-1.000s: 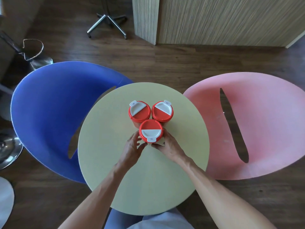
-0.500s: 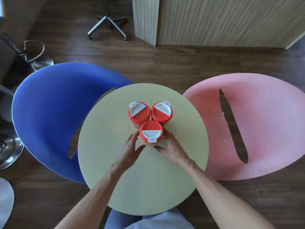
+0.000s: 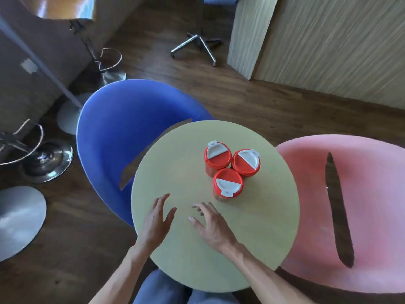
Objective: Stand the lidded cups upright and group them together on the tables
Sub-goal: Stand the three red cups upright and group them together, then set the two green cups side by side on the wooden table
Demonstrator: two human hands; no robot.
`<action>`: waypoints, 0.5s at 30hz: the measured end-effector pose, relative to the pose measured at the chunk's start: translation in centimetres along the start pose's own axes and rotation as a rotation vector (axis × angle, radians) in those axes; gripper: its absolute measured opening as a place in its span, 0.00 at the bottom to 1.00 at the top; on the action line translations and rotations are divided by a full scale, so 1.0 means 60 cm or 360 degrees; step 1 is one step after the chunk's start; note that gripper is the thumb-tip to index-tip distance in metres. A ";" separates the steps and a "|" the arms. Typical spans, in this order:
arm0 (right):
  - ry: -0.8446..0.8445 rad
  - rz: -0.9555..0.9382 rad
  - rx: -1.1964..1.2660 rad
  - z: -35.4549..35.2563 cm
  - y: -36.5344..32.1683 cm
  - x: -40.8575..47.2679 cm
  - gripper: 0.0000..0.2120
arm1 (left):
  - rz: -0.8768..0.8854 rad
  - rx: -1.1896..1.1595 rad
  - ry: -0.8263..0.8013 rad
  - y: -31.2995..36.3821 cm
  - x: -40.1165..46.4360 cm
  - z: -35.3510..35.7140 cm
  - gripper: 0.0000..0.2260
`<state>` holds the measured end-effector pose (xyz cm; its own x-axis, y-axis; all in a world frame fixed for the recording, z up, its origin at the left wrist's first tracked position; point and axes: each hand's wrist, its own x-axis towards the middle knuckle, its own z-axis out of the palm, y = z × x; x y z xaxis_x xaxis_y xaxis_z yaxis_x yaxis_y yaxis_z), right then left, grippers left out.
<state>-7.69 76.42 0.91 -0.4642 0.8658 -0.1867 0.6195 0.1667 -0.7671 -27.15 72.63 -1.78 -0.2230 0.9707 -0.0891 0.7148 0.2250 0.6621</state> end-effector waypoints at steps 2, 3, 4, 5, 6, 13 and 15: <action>-0.0100 -0.0116 0.0012 0.030 -0.044 0.031 0.19 | -0.0156 -0.0044 0.0108 -0.020 -0.019 -0.034 0.22; -0.0144 -0.0174 0.0002 0.047 -0.067 0.047 0.20 | -0.0201 -0.0048 0.0175 -0.033 -0.028 -0.053 0.22; -0.0183 -0.0225 -0.0011 0.064 -0.093 0.062 0.21 | -0.0245 -0.0053 0.0242 -0.047 -0.035 -0.076 0.22; -0.0212 -0.0276 -0.0023 0.082 -0.119 0.077 0.21 | -0.0292 -0.0065 0.0309 -0.061 -0.042 -0.101 0.22; -0.0235 -0.0330 -0.0037 0.102 -0.148 0.092 0.20 | -0.0332 -0.0077 0.0381 -0.078 -0.049 -0.129 0.21; -0.0412 -0.0802 -0.0042 0.290 -0.419 0.181 0.19 | -0.0507 -0.0106 0.0899 -0.229 -0.134 -0.392 0.20; -0.0439 -0.1000 -0.0008 0.352 -0.529 0.203 0.19 | -0.0513 -0.0043 0.1091 -0.275 -0.158 -0.499 0.20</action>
<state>-46.37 71.72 10.01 -0.8804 0.4522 0.1428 0.1825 0.6010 -0.7781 -56.65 57.20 10.44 -0.7867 0.5856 0.1955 0.5300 0.4782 0.7003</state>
